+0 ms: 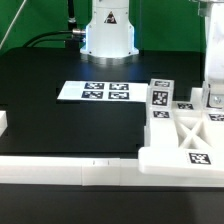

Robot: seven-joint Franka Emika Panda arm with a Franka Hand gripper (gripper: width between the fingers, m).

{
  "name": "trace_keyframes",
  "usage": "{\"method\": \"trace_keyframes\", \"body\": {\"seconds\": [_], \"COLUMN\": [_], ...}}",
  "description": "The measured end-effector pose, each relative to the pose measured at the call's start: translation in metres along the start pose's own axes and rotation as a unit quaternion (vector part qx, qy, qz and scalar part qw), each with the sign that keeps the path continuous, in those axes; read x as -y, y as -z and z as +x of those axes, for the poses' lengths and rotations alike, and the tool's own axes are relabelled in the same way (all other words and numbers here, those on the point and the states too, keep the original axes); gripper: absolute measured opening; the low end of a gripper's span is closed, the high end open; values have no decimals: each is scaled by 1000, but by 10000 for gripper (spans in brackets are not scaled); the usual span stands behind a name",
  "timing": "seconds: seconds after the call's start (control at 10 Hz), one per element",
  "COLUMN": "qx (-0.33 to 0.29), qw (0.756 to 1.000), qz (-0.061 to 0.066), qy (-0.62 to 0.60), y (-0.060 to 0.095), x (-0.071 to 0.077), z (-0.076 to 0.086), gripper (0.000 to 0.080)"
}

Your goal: Assemble chair

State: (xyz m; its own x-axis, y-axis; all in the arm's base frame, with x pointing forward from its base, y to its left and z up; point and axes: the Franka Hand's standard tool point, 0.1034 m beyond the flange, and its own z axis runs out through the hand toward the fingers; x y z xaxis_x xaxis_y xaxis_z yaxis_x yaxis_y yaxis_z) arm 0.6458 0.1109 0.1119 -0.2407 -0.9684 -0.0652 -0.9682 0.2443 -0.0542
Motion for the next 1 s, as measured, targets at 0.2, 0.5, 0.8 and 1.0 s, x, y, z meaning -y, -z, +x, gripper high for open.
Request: {"method": "trace_keyframes", "body": {"seconds": [0.2, 0.5, 0.8, 1.0], "qx": [1, 4, 4, 4], "qw": [998, 982, 983, 983], "qz": [-1, -8, -8, -9], "qy": [58, 186, 186, 186], "y": [3, 11, 11, 11], "x": [5, 11, 11, 11], "z": [5, -1, -1, -1], "gripper": [570, 645, 649, 649]}}
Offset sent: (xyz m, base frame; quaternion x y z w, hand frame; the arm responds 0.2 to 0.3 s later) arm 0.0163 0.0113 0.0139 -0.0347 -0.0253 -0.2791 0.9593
